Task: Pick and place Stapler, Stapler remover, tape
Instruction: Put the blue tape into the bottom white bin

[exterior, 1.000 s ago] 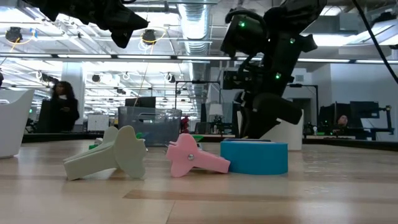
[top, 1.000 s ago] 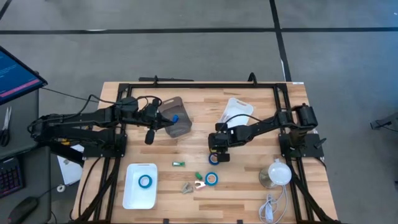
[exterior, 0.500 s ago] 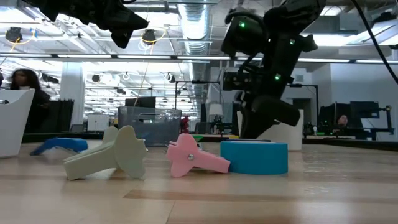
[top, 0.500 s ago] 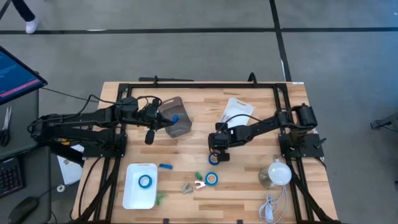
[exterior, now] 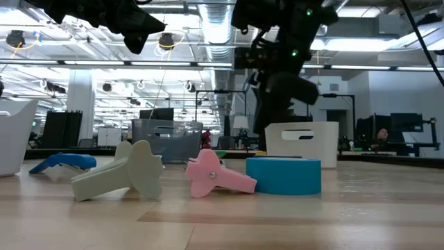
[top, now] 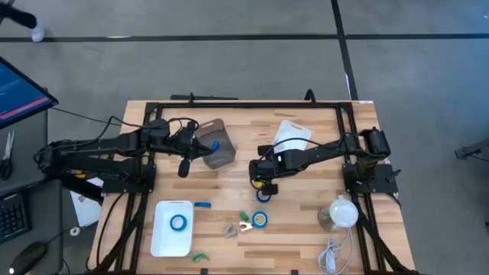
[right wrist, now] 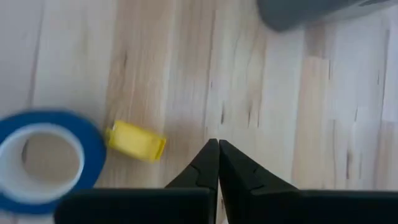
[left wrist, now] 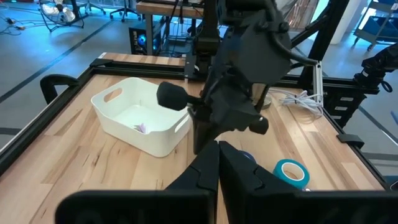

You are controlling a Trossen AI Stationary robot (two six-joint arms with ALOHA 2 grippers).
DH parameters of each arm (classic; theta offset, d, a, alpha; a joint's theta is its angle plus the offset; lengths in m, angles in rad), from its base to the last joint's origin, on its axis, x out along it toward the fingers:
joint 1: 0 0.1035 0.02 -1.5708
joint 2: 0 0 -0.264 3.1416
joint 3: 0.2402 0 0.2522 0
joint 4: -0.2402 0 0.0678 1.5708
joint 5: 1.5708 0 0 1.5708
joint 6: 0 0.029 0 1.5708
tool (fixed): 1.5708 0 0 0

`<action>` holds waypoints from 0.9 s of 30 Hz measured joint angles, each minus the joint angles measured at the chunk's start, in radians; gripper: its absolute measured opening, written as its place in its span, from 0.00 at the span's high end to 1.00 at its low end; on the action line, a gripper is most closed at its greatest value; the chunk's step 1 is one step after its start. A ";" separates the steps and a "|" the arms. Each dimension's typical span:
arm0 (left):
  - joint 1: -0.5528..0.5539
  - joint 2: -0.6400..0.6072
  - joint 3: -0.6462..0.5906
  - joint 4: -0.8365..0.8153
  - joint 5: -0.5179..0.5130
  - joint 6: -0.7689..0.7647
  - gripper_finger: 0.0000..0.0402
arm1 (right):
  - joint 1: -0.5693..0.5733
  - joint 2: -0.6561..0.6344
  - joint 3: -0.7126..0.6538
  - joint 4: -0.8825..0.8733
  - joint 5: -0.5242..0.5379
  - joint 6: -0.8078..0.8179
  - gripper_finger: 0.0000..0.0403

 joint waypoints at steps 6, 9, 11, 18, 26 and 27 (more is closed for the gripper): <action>0.000 0.000 0.000 0.000 0.000 0.000 1.00 | 0.012 0.000 0.018 -0.066 -0.031 -0.010 0.99; 0.000 0.000 0.000 0.000 0.000 0.000 1.00 | 0.018 0.000 0.018 -0.073 -0.065 -0.030 0.99; 0.000 0.000 0.000 0.000 0.000 0.000 1.00 | 0.027 0.000 0.018 -0.090 -0.077 -0.095 0.98; 0.000 0.000 0.000 0.000 0.000 0.000 1.00 | 0.060 0.000 0.018 -0.093 -0.081 -0.233 0.88; 0.000 0.000 0.000 0.000 0.000 0.000 1.00 | 0.100 0.000 0.018 -0.158 -0.221 -0.133 0.83; 0.000 0.000 0.000 0.000 0.000 0.000 1.00 | 0.107 0.000 0.018 -0.162 -0.248 -0.124 0.83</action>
